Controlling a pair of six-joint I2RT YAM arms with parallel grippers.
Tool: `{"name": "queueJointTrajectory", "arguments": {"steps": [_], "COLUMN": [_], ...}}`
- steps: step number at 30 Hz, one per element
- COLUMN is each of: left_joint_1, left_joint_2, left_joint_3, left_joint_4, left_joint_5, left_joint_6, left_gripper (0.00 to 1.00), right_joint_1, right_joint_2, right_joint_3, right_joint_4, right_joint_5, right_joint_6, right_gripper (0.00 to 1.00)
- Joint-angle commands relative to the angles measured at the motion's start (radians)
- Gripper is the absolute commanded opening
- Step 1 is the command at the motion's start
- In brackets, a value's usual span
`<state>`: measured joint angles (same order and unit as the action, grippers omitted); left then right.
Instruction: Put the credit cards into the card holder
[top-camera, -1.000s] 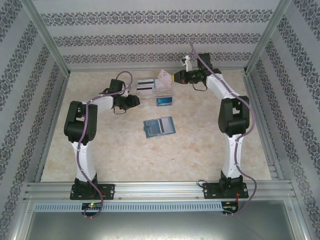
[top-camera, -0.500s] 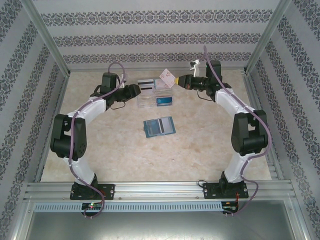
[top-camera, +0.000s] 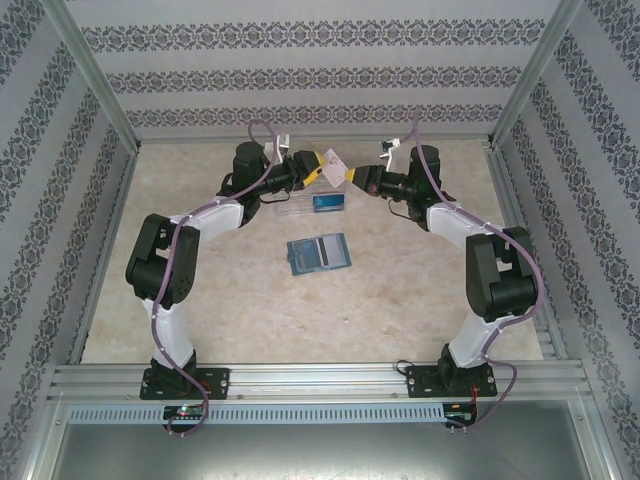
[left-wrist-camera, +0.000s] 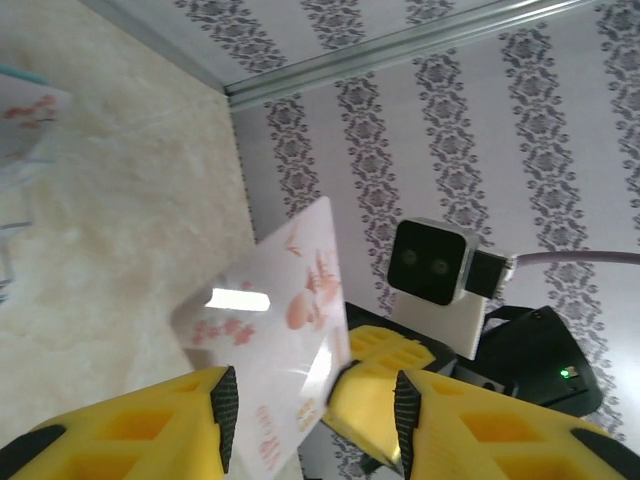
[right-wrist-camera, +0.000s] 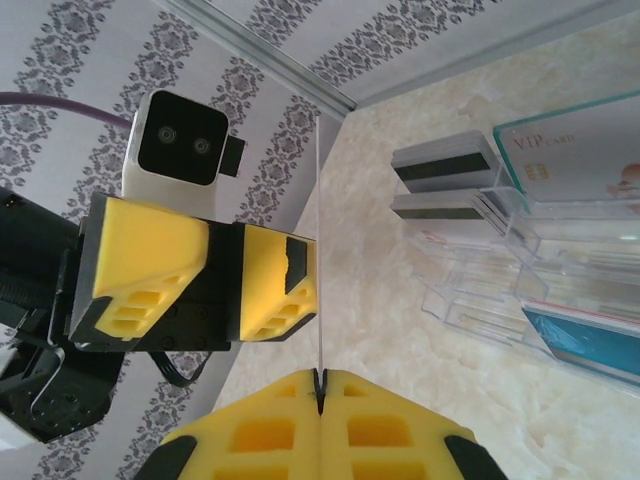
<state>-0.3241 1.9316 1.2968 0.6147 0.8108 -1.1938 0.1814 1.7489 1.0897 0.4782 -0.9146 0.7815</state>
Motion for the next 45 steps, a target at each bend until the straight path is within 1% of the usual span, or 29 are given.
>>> {"name": "queueJointTrajectory", "arguments": {"steps": [1,4,10,26,31,36,40,42,45], "left_joint_1": [0.001,0.001,0.001,0.004,0.004,0.005,0.005,0.005,0.005], "left_joint_2": [0.018,0.021,0.018,0.037,0.047,0.050,0.050,0.046,0.041], "left_joint_3": [0.042,0.053,0.056,0.087,0.093,0.104,0.113,0.115,0.114], "left_joint_4": [0.077,0.067,0.036,0.008,0.043,0.044,0.044,0.045,0.042], "left_joint_5": [0.021,0.022,0.024,0.026,0.024,0.026,0.027,0.028,0.027], "left_joint_6": [-0.039,-0.033,-0.015,-0.010,-0.034,-0.034,-0.035,-0.033,-0.026], "left_gripper": [0.46,0.44,0.44,0.44,0.44,0.43,0.36,0.30,0.15], "right_joint_1": [0.011,0.007,-0.012,-0.031,-0.021,0.001,0.020,0.023,0.024], "right_joint_2": [-0.028,-0.029,-0.050,-0.063,-0.040,-0.021,-0.002,0.003,0.005], "right_joint_3": [-0.014,-0.013,-0.029,-0.032,-0.029,-0.030,-0.030,-0.034,-0.040], "right_joint_4": [0.151,0.156,0.209,0.216,0.231,0.247,0.251,0.251,0.257], "right_joint_5": [-0.018,-0.026,-0.014,-0.012,-0.028,-0.027,-0.024,-0.022,-0.021], "right_joint_6": [0.073,0.077,0.116,0.122,0.145,0.158,0.158,0.157,0.160], "right_gripper": [0.00,0.00,0.00,0.00,0.00,0.00,0.00,0.00,0.00]}}
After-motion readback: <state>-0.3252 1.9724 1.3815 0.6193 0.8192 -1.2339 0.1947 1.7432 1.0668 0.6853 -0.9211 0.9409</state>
